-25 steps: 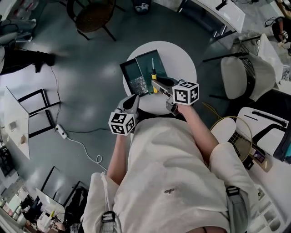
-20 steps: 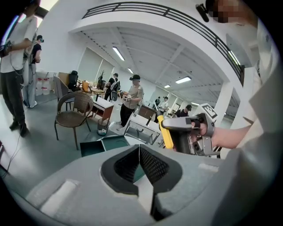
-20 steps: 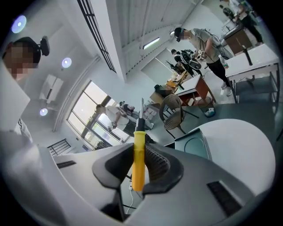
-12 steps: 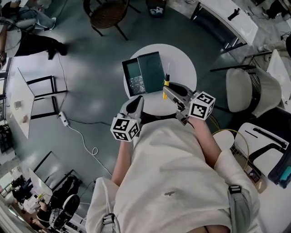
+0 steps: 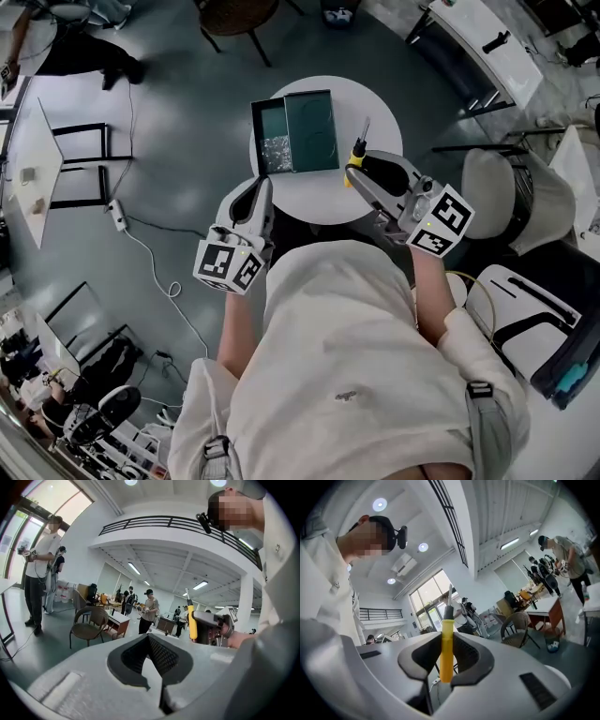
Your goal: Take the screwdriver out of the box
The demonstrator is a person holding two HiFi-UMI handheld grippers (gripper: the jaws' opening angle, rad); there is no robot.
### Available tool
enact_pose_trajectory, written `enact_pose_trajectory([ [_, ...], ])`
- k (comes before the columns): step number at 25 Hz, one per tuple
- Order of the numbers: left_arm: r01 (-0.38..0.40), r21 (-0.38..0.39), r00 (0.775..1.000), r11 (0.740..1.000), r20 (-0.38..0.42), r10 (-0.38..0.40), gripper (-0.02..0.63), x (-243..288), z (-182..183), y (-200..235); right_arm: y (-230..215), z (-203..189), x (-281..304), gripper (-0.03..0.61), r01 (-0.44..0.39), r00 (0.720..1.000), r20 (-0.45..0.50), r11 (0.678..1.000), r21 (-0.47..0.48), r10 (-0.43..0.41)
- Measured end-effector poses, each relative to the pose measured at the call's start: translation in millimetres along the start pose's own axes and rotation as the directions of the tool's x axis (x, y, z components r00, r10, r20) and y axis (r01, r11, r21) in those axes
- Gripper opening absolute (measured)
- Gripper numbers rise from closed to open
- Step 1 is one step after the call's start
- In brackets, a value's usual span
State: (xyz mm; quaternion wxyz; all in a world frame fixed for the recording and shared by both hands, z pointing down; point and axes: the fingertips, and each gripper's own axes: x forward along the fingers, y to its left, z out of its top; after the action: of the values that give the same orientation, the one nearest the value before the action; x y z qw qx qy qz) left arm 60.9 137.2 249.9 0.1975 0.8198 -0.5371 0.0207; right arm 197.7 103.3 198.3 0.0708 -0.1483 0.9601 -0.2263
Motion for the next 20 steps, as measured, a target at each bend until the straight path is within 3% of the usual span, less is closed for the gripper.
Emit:
enact_pose_trajectory([
  [4, 0.017, 0.006, 0.998, 1.0, 0.056, -0.017, 0.011, -16.2, 21.7, -7.3, 16.4, 1.2, -0.4, 0.08, -0.005, 1.0, -0.031, 0.994, -0.106, 0.002],
  [9, -0.002, 0.046, 0.994, 0.999, 0.106, -0.003, 0.011, -37.5, 37.7, -13.6, 33.5, -0.2, -4.5, 0.08, -0.021, 1.0, -0.015, 0.994, -0.111, 0.02],
  [20, -0.013, 0.018, 0.99, 1.0, 0.139, 0.011, 0.009, -67.6, 30.5, -14.5, 55.9, -7.5, -9.8, 0.08, -0.026, 1.0, -0.005, 0.993, -0.117, 0.026],
])
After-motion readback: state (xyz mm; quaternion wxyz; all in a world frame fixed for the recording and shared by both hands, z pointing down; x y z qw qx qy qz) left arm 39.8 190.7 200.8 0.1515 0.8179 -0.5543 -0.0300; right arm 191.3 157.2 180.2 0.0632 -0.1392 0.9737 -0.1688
